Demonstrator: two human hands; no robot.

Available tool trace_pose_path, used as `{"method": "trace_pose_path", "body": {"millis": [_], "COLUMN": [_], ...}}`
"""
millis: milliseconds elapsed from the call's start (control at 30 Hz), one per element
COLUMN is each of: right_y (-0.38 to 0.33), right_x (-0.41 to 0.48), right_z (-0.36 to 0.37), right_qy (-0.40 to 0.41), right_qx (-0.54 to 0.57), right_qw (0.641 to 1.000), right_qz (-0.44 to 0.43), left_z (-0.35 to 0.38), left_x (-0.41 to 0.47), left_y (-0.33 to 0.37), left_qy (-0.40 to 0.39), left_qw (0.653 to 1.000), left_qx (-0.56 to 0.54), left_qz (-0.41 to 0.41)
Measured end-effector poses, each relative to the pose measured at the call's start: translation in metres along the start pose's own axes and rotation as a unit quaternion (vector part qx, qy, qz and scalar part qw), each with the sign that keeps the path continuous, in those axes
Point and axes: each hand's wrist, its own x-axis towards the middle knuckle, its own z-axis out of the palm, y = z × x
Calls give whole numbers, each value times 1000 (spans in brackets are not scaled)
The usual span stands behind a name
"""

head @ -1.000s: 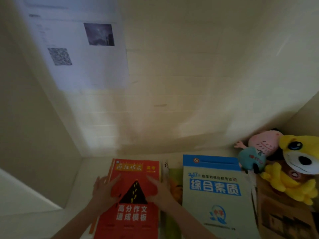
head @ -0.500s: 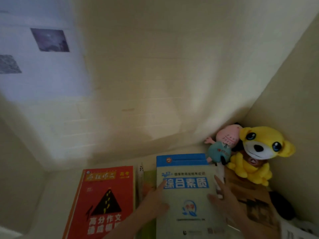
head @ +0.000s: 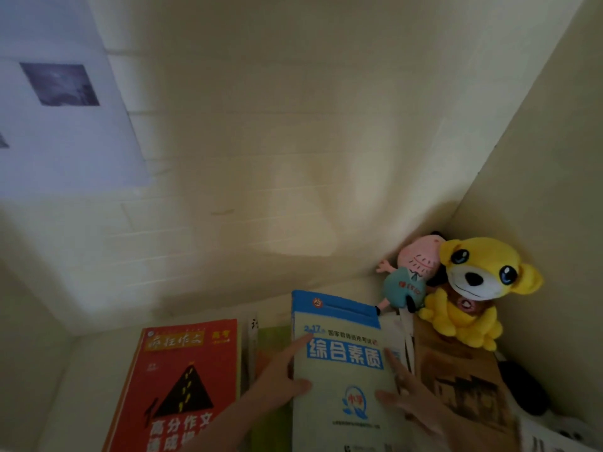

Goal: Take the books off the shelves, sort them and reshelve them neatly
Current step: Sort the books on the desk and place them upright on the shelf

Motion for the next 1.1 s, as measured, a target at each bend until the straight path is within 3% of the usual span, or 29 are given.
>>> {"method": "trace_pose_path", "body": {"millis": [133, 300, 433, 600, 833, 1100], "right_y": [5, 1, -18, -67, -162, -235], "right_x": [5, -4, -21, -63, -120, -145], "right_z": [-3, -17, -19, -8, 48, 178], "right_qy": [-35, -73, -26, 6, 20, -51], "right_qx": [45, 48, -36, -45, -85, -128], "right_qw": [998, 993, 991, 980, 936, 866], "right_qz": [-4, -79, -124, -191, -340, -481], "left_z": [-2, 2, 5, 3, -37, -113], "left_x": [0, -3, -7, -19, -81, -220], "left_y": [0, 5, 18, 52, 157, 231], "left_qy": [14, 28, 28, 49, 125, 262], "left_qw": [999, 999, 999, 995, 966, 913], "left_qx": [-29, -32, -27, -54, 10, 109], "left_qz": [-30, -30, -4, 70, 224, 295]}}
